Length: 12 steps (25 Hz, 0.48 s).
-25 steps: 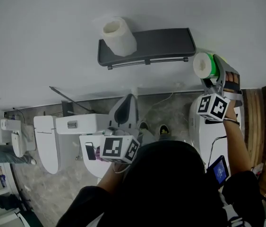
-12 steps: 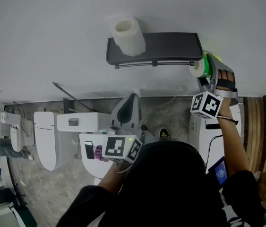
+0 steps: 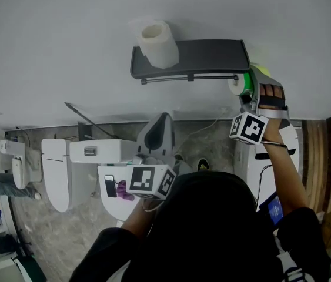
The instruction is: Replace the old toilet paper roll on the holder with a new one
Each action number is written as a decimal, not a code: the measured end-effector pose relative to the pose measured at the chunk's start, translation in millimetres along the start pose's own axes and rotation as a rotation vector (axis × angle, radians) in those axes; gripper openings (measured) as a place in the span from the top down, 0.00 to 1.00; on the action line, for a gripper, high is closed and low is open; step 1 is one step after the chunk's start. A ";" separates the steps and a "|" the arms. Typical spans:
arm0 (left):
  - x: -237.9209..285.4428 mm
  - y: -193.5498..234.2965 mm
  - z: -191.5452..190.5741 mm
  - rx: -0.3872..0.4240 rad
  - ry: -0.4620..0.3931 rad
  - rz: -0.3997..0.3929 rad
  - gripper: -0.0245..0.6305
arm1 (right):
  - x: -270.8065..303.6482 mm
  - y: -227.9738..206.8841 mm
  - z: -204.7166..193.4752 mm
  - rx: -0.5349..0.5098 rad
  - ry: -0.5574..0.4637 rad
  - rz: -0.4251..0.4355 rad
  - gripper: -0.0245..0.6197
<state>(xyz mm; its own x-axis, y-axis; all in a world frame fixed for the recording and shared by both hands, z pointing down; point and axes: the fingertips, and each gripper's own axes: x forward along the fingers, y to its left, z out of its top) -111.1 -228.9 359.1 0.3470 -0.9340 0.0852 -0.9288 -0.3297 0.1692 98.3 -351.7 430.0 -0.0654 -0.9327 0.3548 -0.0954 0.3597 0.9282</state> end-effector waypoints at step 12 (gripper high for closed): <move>2.3 -4.7 -1.0 -0.002 -0.011 -0.008 0.93 | -4.8 3.7 42.1 -0.058 -0.086 0.005 0.31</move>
<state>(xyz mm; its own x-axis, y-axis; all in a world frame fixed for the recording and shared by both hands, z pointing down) -105.9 -229.3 359.4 0.3528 -0.9328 0.0731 -0.9259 -0.3367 0.1713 56.5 -344.8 427.0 -0.1508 -0.9244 0.3503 -0.0378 0.3595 0.9324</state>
